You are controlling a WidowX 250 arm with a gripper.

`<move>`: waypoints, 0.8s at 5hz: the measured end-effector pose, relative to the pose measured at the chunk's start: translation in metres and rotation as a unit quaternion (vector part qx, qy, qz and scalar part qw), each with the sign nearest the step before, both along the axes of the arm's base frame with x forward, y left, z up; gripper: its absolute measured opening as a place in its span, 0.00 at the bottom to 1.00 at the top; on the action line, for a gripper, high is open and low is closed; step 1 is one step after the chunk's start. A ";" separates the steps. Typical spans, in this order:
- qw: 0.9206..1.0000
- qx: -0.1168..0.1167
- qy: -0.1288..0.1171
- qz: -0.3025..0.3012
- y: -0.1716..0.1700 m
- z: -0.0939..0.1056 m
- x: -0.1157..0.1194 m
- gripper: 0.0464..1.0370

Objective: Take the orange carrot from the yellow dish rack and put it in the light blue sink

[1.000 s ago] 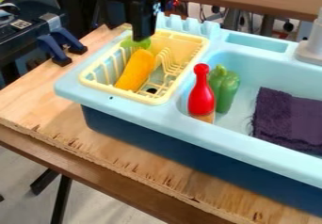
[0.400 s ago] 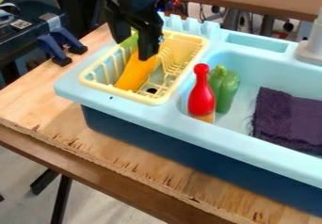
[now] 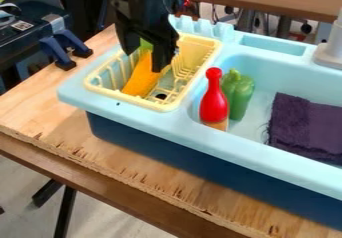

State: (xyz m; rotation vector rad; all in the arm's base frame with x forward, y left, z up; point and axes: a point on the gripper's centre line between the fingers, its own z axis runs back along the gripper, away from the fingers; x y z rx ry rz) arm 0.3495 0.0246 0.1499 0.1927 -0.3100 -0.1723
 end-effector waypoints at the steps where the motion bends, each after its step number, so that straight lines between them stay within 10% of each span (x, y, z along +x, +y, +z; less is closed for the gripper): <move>1: 1.000 -0.004 0.003 0.002 -0.004 -0.010 0.001 0.97; 4: 0.997 0.009 0.031 0.065 0.018 -0.035 -0.002 0.97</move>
